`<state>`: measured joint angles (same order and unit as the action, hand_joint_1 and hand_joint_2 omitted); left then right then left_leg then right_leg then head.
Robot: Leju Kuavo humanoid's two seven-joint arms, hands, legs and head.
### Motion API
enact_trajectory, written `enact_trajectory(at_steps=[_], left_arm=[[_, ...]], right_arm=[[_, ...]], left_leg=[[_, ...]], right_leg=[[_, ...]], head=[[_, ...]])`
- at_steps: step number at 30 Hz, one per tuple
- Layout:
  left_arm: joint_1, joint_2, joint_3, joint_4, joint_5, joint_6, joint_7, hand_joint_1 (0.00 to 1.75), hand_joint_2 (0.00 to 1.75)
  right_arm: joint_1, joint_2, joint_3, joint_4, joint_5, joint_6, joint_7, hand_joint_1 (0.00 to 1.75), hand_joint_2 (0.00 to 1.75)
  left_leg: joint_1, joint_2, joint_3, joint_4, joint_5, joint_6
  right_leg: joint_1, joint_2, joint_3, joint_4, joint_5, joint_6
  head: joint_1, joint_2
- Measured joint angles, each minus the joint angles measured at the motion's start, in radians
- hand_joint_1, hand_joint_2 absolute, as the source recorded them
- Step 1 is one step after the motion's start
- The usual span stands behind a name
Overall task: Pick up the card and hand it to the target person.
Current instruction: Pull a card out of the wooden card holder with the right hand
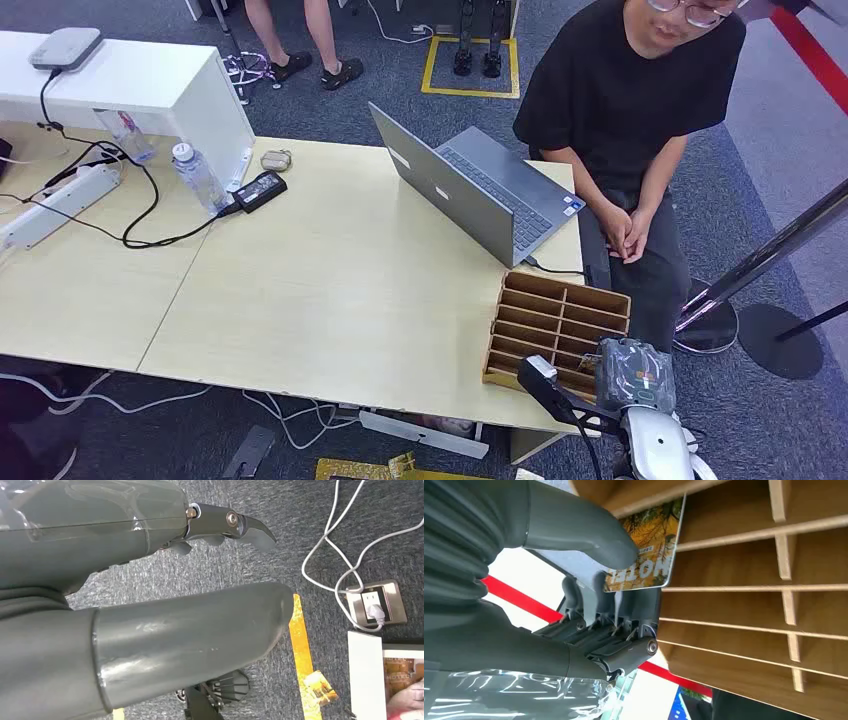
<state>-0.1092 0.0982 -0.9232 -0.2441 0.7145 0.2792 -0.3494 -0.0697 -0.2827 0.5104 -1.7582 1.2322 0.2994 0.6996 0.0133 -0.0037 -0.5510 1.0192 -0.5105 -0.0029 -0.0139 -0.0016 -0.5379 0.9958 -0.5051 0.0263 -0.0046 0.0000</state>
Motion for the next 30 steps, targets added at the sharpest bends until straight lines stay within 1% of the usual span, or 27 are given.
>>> enact_trajectory(at_steps=[4,11,20,30], left_arm=[[0.0,-0.001,0.0,0.0,-0.01,0.001,0.0,0.0,0.0],[0.0,-0.002,-0.001,0.0,-0.024,0.006,0.002,0.0,0.0],[0.0,-0.005,-0.001,0.0,-0.033,0.017,0.009,0.0,0.0],[0.0,-0.006,-0.001,0.0,-0.039,0.026,0.017,0.0,0.0]], right_arm=[[0.0,0.001,0.0,0.0,-0.004,-0.003,0.0,1.33,1.75],[0.0,0.005,0.0,0.005,-0.01,-0.017,0.0,1.29,1.75],[0.0,0.005,0.0,0.005,-0.006,-0.017,0.0,1.31,1.75],[0.0,0.005,-0.002,0.004,0.015,-0.015,0.0,1.37,1.75]], left_leg=[[0.0,0.0,0.0,0.0,0.0,0.0],[0.0,0.0,0.0,0.0,0.0,0.0],[0.0,0.0,0.0,0.0,0.0,0.0],[0.0,0.0,0.0,0.0,0.0,0.0]], right_leg=[[0.0,0.0,0.0,0.0,0.0,0.0],[0.0,0.0,0.0,0.0,0.0,0.0],[0.0,0.0,0.0,0.0,0.0,0.0],[0.0,0.0,0.0,0.0,0.0,0.0]], head=[[0.0,0.0],[0.0,0.0],[0.0,0.0],[0.0,0.0]])
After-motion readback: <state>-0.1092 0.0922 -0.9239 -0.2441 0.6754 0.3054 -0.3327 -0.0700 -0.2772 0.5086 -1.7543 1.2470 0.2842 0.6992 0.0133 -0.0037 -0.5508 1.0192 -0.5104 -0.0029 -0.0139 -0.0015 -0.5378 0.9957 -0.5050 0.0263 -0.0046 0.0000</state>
